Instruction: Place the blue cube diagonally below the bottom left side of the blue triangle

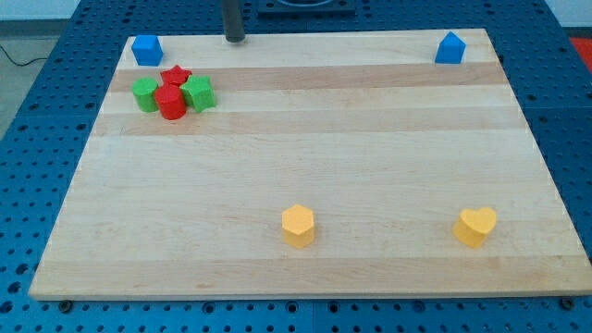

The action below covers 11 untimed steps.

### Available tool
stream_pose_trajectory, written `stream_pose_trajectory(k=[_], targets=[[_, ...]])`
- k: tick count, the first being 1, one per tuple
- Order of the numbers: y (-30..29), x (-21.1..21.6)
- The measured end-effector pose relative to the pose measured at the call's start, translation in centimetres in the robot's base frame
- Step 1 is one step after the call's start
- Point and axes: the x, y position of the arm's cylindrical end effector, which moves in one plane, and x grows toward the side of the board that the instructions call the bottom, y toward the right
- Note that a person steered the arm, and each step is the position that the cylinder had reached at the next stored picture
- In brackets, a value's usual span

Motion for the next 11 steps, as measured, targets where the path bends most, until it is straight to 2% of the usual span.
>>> stream_pose_trajectory(k=[1, 3, 4, 5, 7, 8, 10, 11], targets=[[-2.2, -0.1], [-17.2, 0.0], [-17.4, 0.7], [-15.3, 4.0], [-1.4, 5.0], [1.3, 5.0], [-0.2, 2.6], [2.8, 3.6]])
